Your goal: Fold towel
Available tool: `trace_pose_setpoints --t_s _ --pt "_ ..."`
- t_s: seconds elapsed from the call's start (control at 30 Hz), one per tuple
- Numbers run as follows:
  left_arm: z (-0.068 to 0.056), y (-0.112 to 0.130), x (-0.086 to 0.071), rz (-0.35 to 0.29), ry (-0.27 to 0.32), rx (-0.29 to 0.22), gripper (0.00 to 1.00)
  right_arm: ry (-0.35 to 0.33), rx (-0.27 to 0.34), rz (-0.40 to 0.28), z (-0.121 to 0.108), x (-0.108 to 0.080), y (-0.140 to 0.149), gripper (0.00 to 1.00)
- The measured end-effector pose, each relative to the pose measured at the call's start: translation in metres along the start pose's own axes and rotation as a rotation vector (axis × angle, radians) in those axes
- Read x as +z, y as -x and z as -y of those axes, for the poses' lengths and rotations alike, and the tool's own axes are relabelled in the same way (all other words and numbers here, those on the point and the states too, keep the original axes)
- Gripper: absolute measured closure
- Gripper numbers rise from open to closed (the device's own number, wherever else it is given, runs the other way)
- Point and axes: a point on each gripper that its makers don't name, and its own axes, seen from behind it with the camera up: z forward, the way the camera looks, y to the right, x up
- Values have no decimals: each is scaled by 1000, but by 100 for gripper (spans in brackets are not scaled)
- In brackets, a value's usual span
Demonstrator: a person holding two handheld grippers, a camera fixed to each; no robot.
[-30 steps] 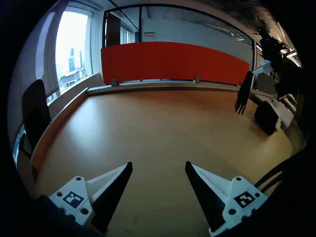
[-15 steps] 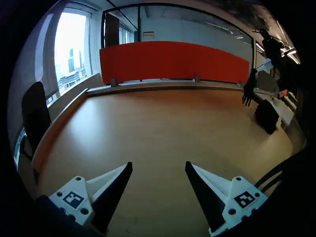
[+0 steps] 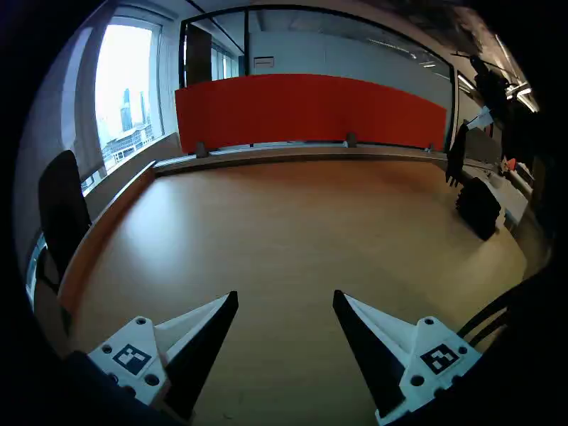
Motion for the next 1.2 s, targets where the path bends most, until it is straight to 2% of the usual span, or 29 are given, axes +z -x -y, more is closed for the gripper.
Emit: trace_pose_setpoints --t_s 0.3,0.77,1.2 --pt "-5 -1 0 6 6 11 1 18 25 18 -16 -10 18 97" --pt "-12 -5 2 7 23 25 1 38 53 31 -26 -28 42 97" --pt "-16 -4 0 12 34 37 1 69 118 88 -32 -55 110 97"
